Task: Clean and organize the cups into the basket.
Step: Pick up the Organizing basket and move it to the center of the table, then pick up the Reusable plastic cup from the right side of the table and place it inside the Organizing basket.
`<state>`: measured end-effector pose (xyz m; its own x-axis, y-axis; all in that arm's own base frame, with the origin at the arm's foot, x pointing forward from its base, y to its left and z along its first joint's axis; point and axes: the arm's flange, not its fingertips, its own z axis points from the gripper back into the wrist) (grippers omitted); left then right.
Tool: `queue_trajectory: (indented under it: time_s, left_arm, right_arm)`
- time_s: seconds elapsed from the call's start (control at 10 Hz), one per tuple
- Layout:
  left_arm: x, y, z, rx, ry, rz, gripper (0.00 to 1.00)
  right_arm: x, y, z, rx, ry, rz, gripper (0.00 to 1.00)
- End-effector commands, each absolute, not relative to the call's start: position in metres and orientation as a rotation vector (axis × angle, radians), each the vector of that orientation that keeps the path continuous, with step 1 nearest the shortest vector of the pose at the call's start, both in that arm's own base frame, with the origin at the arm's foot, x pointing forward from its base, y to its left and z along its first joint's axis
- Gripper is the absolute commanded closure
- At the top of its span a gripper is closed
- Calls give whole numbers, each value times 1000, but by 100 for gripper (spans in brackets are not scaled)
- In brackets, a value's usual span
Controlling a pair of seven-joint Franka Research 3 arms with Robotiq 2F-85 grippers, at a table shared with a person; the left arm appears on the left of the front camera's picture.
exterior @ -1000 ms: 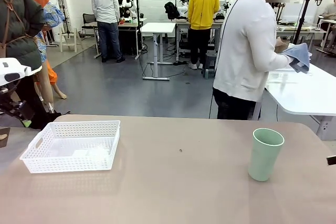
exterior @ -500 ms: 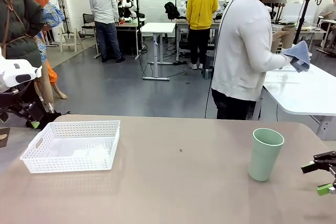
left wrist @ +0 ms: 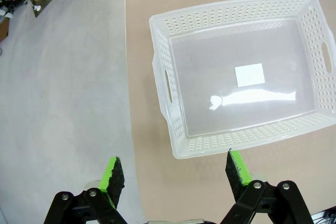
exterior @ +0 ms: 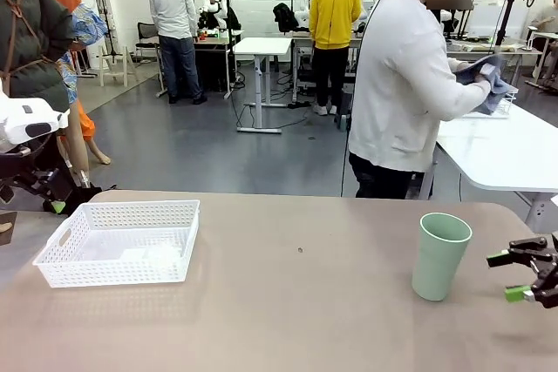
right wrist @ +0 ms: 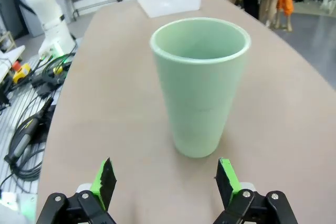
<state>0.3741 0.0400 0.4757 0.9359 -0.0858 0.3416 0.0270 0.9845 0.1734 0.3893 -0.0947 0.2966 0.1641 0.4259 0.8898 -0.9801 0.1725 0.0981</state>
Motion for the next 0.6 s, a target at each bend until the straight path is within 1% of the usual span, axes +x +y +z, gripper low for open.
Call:
queue_trajectory:
  time_s: [0.0,0.3,0.4,0.5]
  left_arm:
    - [369,42,479,178,-360,-38,0]
    - [365,53,486,168,-364,2,0]
    - [371,46,482,163,-370,-41,0]
    - [371,46,482,163,-370,-41,0]
  right_arm:
    - [409,-81,288,804,-867,1192,0]
    - [417,-73,283,833,-804,1239,0]
    - [409,-77,290,830,-838,1202,0]
    - [409,-77,290,830,-838,1202,0]
